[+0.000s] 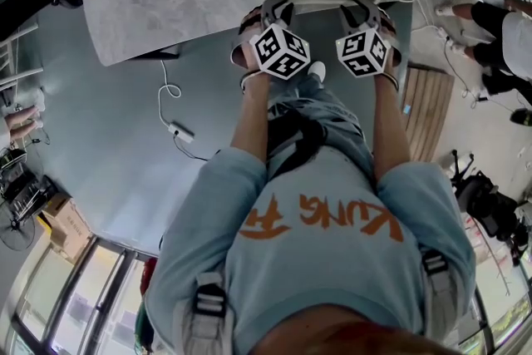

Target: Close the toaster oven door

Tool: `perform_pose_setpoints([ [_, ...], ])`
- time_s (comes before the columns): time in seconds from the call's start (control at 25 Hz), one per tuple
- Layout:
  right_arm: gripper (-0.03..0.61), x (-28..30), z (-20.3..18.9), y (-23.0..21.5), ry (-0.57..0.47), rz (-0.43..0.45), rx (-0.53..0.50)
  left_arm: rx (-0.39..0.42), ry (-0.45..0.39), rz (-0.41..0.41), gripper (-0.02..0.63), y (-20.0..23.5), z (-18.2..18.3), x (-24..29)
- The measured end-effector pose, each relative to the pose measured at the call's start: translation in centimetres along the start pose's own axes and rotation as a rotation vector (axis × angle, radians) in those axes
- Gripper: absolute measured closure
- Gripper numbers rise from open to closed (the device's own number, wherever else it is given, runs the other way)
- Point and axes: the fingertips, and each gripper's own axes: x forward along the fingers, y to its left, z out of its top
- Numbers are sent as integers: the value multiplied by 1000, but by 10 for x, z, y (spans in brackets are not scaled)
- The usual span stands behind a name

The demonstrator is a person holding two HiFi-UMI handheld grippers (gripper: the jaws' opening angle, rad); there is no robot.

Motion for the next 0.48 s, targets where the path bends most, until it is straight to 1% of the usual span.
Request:
perform_pose_setpoints([
  [0.16,440,-3,8,-6,-6,-25,-46,76,4,6,536,2,6,-4],
  [0.24,439,-5,12,-9,-8,-32,-72,96,1,10,518,2,10,-5],
  [0.48,437,-5,20,-14,-13,-53,-116,146,2,49,515,9,17,-6],
])
